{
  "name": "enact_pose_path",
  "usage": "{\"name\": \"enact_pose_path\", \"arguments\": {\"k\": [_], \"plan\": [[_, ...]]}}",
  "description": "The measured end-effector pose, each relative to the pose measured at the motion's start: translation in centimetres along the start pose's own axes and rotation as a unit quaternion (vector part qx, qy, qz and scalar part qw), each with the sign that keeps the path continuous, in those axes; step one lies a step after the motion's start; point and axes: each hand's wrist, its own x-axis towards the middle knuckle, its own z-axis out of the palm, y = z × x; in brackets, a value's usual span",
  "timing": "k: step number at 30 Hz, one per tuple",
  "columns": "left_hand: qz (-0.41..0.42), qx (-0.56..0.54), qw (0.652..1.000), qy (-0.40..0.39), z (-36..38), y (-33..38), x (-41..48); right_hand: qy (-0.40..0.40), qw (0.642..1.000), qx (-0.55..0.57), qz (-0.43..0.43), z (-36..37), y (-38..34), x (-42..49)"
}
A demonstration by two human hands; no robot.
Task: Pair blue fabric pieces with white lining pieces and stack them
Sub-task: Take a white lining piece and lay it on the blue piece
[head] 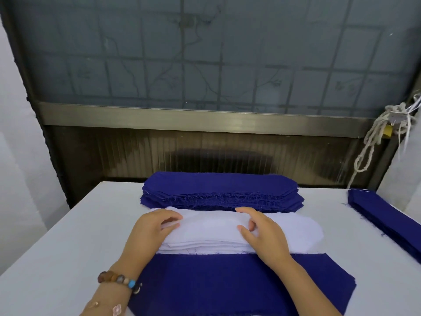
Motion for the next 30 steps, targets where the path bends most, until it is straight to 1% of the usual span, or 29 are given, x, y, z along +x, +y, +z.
{"name": "enact_pose_path", "arguments": {"k": [1, 3, 7, 9, 12, 17, 22, 25, 27, 30], "plan": [[-0.035, -0.057, 0.998, -0.017, 0.0, -0.1, 0.0, 0.001, 1.000, -0.004, -0.008, 0.0, 0.0, -0.1], [-0.067, -0.113, 0.991, -0.018, -0.1, -0.4, 0.2, -0.004, 1.000, -0.010, -0.017, -0.1, -0.1, -0.3], [-0.089, -0.163, 0.981, -0.053, -0.9, -0.6, 0.4, -0.044, 0.998, -0.027, -0.019, -0.5, -0.4, 0.1], [-0.097, -0.179, 0.977, -0.057, -0.9, -0.6, 0.3, -0.067, 0.997, -0.030, -0.010, -0.6, -0.4, 0.3], [-0.105, -0.181, 0.977, -0.045, -0.7, -0.8, 0.2, -0.083, 0.996, -0.025, 0.031, -0.9, 0.1, 0.6], [-0.107, -0.175, 0.978, -0.023, -0.3, -1.1, 0.1, -0.079, 0.989, -0.033, 0.122, -3.3, 2.4, 1.1], [-0.112, -0.171, 0.979, -0.008, 0.1, -1.1, 0.2, -0.041, 0.974, -0.043, 0.218, -6.6, 6.6, 0.1], [-0.112, -0.159, 0.981, -0.005, 0.2, -1.2, 0.2, 0.005, 0.965, 0.032, 0.260, -8.0, 8.4, -1.3], [-0.109, -0.151, 0.982, -0.003, 0.3, -1.2, 0.1, 0.036, 0.960, 0.064, 0.270, -8.2, 9.2, -2.3], [-0.106, -0.142, 0.984, 0.003, 0.5, -1.1, 0.1, 0.080, 0.964, 0.056, 0.247, -7.9, 9.9, -3.0]]}}
